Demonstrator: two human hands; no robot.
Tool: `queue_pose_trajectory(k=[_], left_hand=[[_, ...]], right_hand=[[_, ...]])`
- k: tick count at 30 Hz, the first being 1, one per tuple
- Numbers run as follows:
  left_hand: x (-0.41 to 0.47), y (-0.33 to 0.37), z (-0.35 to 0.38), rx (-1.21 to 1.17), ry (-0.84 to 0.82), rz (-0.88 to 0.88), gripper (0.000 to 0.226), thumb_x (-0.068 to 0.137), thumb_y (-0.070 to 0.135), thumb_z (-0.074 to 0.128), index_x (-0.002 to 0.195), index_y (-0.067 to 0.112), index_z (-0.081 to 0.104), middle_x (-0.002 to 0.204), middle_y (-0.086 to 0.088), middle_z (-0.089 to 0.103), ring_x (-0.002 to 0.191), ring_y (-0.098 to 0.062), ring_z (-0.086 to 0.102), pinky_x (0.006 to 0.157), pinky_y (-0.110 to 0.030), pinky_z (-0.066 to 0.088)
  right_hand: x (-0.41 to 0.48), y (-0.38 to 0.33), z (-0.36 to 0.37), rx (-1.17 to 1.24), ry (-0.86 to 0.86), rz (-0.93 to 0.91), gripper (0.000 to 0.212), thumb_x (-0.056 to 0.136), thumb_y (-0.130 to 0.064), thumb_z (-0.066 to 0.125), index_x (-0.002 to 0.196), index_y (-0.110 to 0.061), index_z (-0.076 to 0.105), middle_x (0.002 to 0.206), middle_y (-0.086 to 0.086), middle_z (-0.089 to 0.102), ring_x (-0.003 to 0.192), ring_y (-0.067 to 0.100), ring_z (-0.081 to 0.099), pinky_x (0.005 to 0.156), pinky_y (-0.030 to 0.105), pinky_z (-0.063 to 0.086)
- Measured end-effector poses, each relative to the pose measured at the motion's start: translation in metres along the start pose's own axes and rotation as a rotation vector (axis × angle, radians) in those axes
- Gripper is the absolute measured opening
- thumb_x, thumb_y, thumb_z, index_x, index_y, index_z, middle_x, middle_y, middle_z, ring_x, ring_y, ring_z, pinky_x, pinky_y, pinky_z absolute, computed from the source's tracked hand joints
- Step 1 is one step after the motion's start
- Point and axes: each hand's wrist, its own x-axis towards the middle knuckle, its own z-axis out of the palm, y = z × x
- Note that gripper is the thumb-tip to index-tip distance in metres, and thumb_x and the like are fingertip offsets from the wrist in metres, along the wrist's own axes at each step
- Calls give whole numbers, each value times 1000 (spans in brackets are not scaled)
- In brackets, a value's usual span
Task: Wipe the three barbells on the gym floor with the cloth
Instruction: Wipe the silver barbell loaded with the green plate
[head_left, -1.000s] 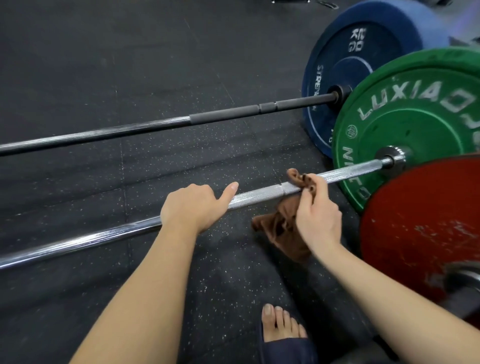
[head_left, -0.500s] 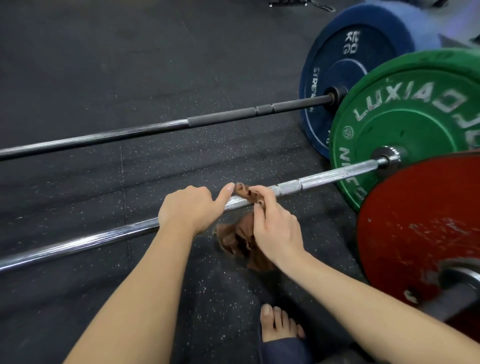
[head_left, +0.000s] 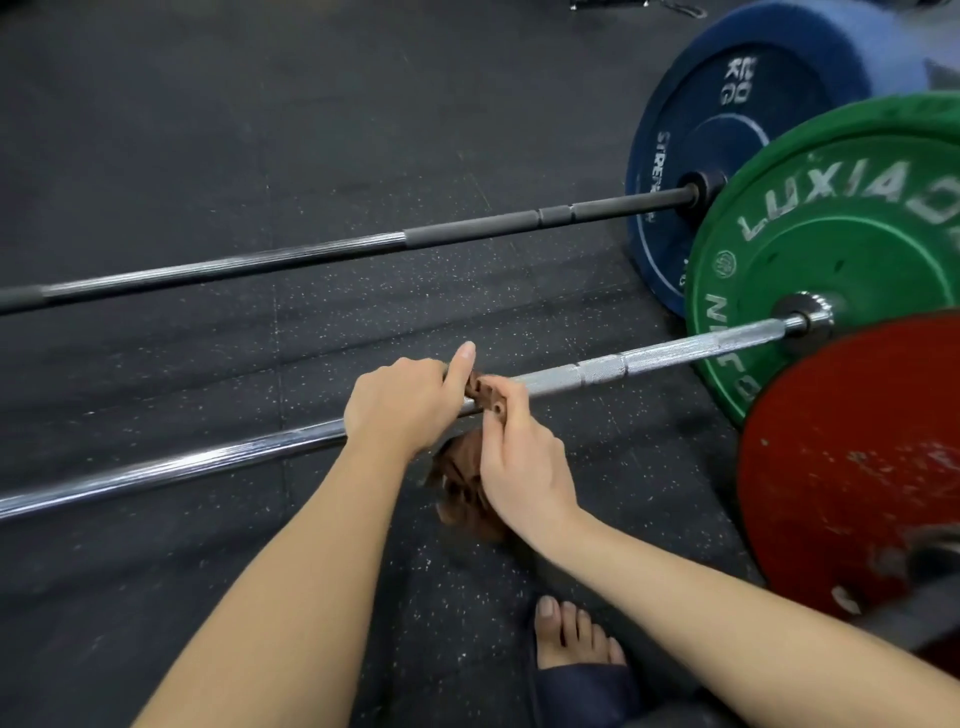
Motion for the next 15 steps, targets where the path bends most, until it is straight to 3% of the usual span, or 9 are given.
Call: queue_pose_trajectory(k=[3,6,9,12,15], left_hand=[[-9,-2,-7,-169,20,-27,57,107,56,15,90,23,58,95,-1,67,92,-30,59,80,-41,41],[-19,-14,-18,-371,-78,-29,45,107,54,26,118,21,56,119,-2,62,113,-26,57,94,-43,43],[-34,-27,-52,-3,-187,122,50,107,52,29,148,24,37,143,-7,43,133,-30,43,107,-47,38],[-50,-30,-98,183,-143,131,46,108,49,31,140,20,46,137,-9,44,129,-31,43,103,-47,40],[-66,-18,-117,-119,-104,-108,44,106,47,33,121,13,57,129,-11,57,119,-32,53,100,-44,45]], right_hand=[[-2,-8,-1,21,-7,41,23,108,-26,34,131,-29,37,111,11,71,97,44,63,72,43,39],[-2,-13,-13,-8,-75,44,18,109,-27,33,127,-26,34,104,12,70,95,43,64,71,40,36],[1,-22,-31,12,-161,117,15,109,-27,33,122,-21,36,107,15,66,99,41,62,75,42,40],[16,-43,-54,143,-226,320,22,107,-29,39,123,-14,38,122,17,62,110,37,58,90,39,44],[22,-75,-90,280,-272,506,63,90,-38,60,138,-10,31,118,11,59,108,30,61,96,43,53]])
